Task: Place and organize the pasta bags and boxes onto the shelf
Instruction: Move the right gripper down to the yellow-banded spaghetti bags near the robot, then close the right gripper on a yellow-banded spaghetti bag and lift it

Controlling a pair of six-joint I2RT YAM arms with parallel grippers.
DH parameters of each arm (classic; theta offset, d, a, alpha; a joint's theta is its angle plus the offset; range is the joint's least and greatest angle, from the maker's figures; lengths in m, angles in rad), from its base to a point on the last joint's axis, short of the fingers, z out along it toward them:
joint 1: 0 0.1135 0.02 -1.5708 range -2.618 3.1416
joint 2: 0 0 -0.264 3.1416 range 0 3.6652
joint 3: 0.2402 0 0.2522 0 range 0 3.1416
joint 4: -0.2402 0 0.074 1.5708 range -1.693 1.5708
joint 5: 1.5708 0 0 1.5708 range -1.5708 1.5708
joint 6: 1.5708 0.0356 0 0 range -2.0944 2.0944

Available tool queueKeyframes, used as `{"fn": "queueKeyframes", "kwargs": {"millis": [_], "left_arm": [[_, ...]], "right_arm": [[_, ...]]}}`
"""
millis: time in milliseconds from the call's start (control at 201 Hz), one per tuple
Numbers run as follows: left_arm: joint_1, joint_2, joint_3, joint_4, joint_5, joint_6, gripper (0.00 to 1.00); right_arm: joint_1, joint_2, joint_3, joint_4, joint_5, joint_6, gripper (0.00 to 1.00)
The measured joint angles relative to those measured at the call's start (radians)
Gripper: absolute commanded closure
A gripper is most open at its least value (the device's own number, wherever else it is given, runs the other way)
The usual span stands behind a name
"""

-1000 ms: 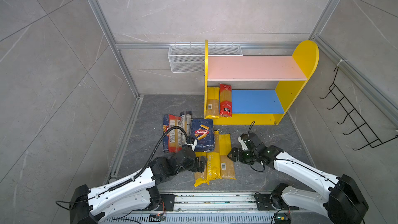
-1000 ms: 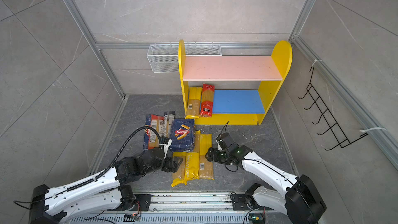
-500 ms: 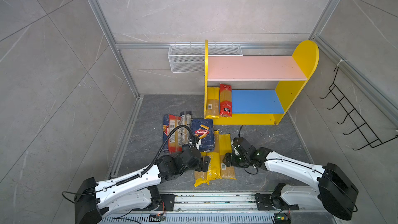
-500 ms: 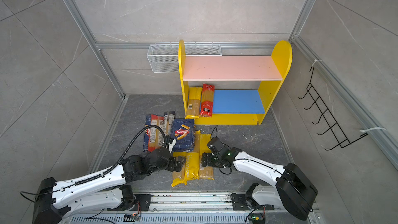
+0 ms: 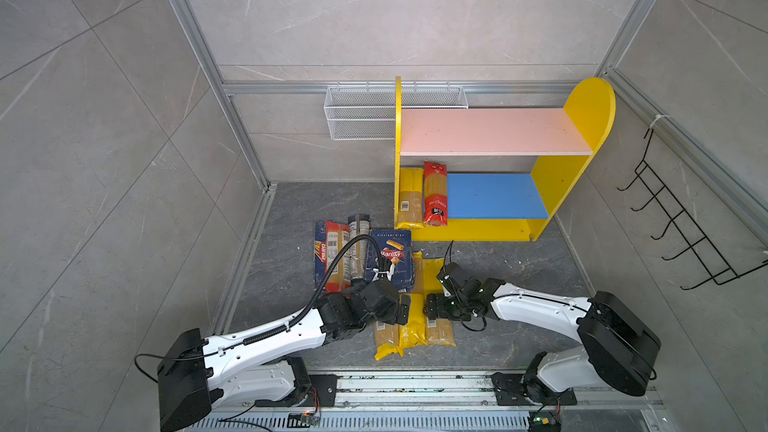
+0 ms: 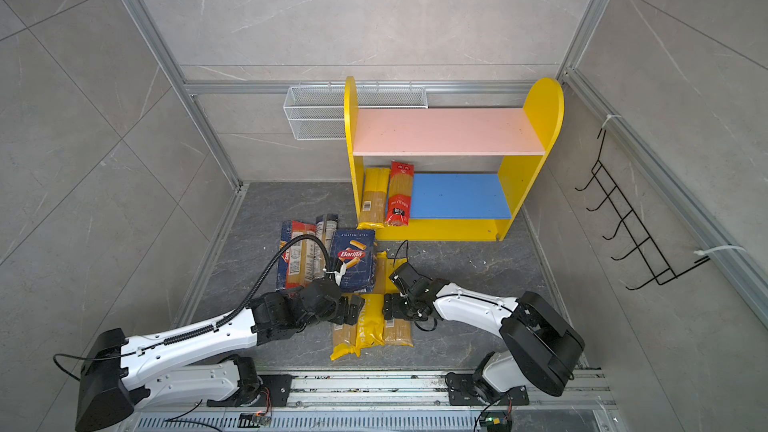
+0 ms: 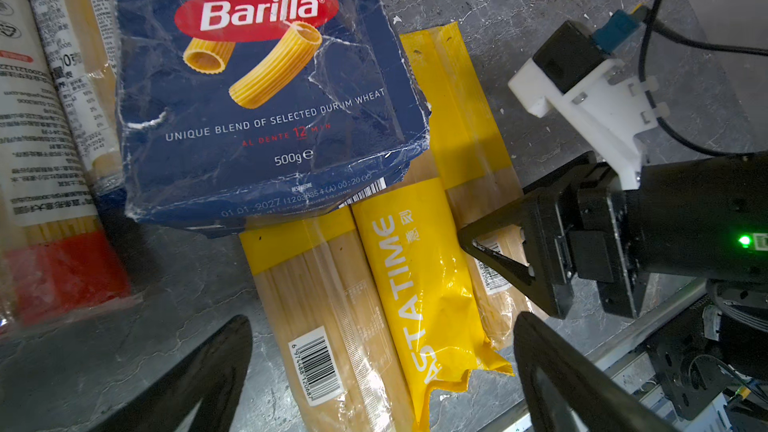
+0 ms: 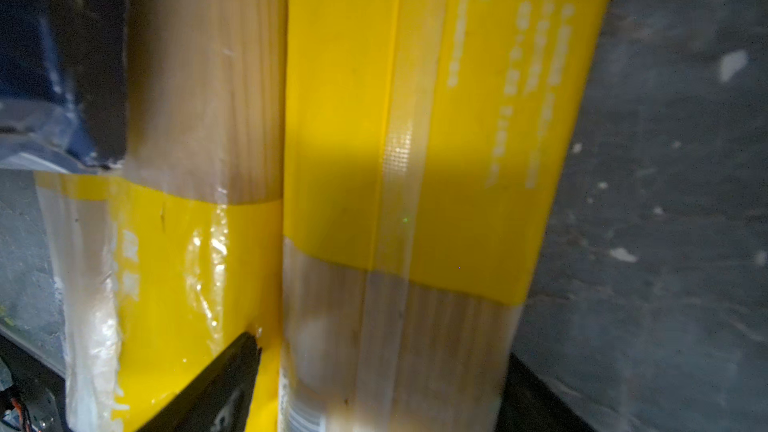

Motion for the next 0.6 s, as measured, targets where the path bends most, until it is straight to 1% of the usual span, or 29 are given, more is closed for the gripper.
{"fn": "queueKeyframes", "kwargs": {"millis": [314, 602], "left_arm": [[0.0, -0.008, 0.001, -0.001, -0.039, 0.006, 0.0], [0.0, -0.085, -0.02, -0.008, -0.063, 0.006, 0.0]], "right_arm": [[0.013, 0.039, 0.043, -0.027, 0.022, -0.005, 0.15], [0.047, 0.08, 0.089, -0.075, 0.079, -0.008, 0.15]]}}
